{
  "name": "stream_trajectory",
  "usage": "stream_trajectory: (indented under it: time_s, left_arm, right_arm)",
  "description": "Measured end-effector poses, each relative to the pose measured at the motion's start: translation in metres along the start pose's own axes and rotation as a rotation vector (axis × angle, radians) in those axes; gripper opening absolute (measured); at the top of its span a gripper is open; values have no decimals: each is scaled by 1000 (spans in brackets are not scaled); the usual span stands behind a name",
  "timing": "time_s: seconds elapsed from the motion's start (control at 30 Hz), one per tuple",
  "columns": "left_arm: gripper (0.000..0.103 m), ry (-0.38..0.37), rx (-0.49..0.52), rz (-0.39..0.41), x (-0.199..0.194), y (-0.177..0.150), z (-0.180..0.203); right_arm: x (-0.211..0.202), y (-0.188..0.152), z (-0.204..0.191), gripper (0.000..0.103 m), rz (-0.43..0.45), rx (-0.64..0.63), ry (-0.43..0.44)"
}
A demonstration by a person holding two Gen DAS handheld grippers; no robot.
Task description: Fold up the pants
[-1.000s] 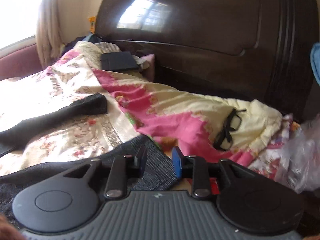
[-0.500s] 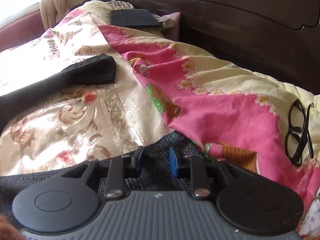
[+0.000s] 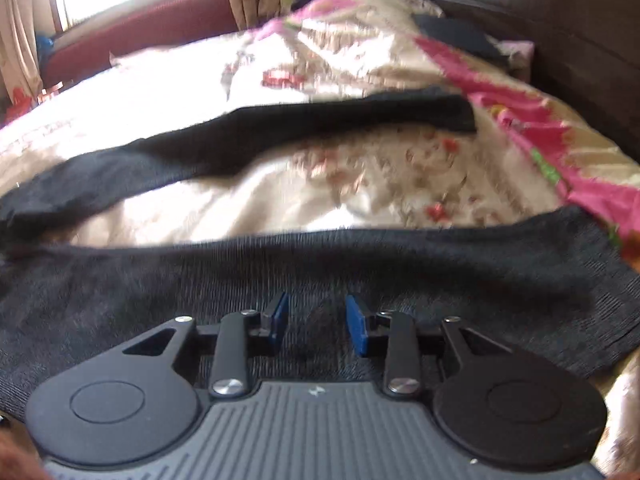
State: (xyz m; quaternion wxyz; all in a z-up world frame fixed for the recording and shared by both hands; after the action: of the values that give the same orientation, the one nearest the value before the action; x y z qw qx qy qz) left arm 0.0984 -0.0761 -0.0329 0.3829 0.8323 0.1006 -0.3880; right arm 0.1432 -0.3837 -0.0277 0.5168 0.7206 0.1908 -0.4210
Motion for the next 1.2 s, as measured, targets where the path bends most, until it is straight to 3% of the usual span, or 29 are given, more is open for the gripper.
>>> stream_trajectory:
  time_s: [0.1, 0.3, 0.5, 0.63, 0.73, 0.97, 1.1, 1.2]
  left_arm:
    - [103, -32, -49, -22, -8, -21, -14]
    - [103, 45, -19, 55, -46, -47, -33]
    - [103, 112, -43, 95, -60, -67, -66]
    - [103, 136, -102, 99, -59, -78, -81]
    - [103, 148, -113, 117, -61, -80, -90]
    - [103, 176, -82, 105, -44, -68, -109]
    - [103, 147, -93, 58, -12, -66, -124]
    - [103, 78, -112, -8, 15, -78, -133]
  right_arm:
    - [-15, -1, -24, 37, 26, -94, -70]
    - [-73, -20, -70, 38, 67, -206, 36]
    - [-96, -65, -128, 39, 14, -304, 173]
    - [-92, -82, -150, 39, -44, -311, 198]
    - [-99, -88, -167, 39, -21, -359, 194]
    - [-83, -75, -201, 39, -15, -367, 286]
    - [-47, -76, -216, 42, -94, -366, 315]
    - [-28, -82, -218, 43, -147, -414, 313]
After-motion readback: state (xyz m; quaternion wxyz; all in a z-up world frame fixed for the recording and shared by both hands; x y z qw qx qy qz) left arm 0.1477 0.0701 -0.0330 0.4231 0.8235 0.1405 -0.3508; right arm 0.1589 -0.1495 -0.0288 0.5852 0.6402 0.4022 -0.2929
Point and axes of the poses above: each gripper's, at about its wrist camera, not at the fingertips, and x roughly the way its jaws point, z to its right, y to its top, the point moved 1 cm from there along x, roughly the way its jaws point, and after that the axes turned 12 degrees about x, right-handed, at the moved point
